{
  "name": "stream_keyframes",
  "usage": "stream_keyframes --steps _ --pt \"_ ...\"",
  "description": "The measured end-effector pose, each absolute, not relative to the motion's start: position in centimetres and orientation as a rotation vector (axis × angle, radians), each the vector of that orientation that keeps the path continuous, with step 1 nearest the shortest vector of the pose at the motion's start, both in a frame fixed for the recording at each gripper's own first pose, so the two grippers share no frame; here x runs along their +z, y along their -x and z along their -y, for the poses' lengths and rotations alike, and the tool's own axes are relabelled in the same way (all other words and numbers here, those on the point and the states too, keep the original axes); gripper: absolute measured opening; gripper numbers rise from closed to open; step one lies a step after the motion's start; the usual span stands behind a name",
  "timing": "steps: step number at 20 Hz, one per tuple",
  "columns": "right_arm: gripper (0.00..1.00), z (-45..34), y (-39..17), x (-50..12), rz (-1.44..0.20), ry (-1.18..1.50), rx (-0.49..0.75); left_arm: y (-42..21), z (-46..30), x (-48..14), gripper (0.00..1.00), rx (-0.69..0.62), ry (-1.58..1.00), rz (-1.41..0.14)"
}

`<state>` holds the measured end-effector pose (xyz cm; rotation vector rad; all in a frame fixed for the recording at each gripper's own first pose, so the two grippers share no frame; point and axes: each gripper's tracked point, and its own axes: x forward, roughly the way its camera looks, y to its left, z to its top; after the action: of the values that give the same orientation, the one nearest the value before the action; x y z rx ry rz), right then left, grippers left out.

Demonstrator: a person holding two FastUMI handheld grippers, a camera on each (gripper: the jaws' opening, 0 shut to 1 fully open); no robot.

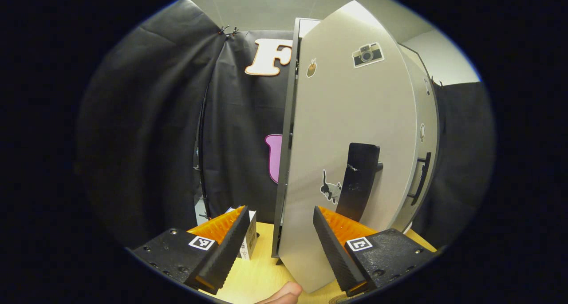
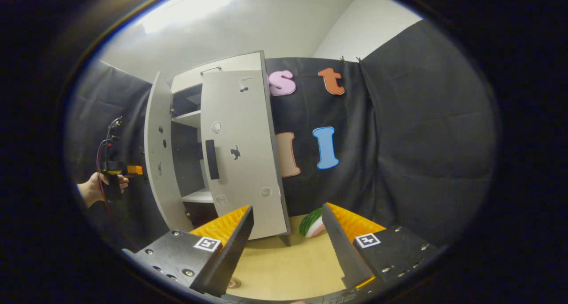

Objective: Grasp the bottle in the cabinet with the left hand and place it on the coaster, then close the right door with the right hand and the left door with the left hand.

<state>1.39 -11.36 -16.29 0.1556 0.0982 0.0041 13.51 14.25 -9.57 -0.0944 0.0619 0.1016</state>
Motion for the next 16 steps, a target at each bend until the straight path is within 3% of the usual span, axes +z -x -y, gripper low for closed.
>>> stream_keyframes --steps 11,12,13,16 --pt "0.94 11.2 -2.3 -17.9 -0.123 -0.146 0.001 -14.5 -12.5 -10.2 0.92 0.103 0.098 -0.078" --pt "0.94 11.3 -2.4 -17.7 -0.118 -0.155 -0.006 -14.7 -12.5 -10.1 0.87 0.110 0.092 -0.074" --pt "0.94 11.4 -2.4 -17.5 -0.110 -0.163 -0.009 -14.8 -12.4 -10.2 0.92 0.115 0.090 -0.073" --pt "0.94 12.0 -3.0 -16.7 -0.081 -0.166 -0.014 -15.3 -12.0 -10.5 0.92 0.107 0.110 -0.080"
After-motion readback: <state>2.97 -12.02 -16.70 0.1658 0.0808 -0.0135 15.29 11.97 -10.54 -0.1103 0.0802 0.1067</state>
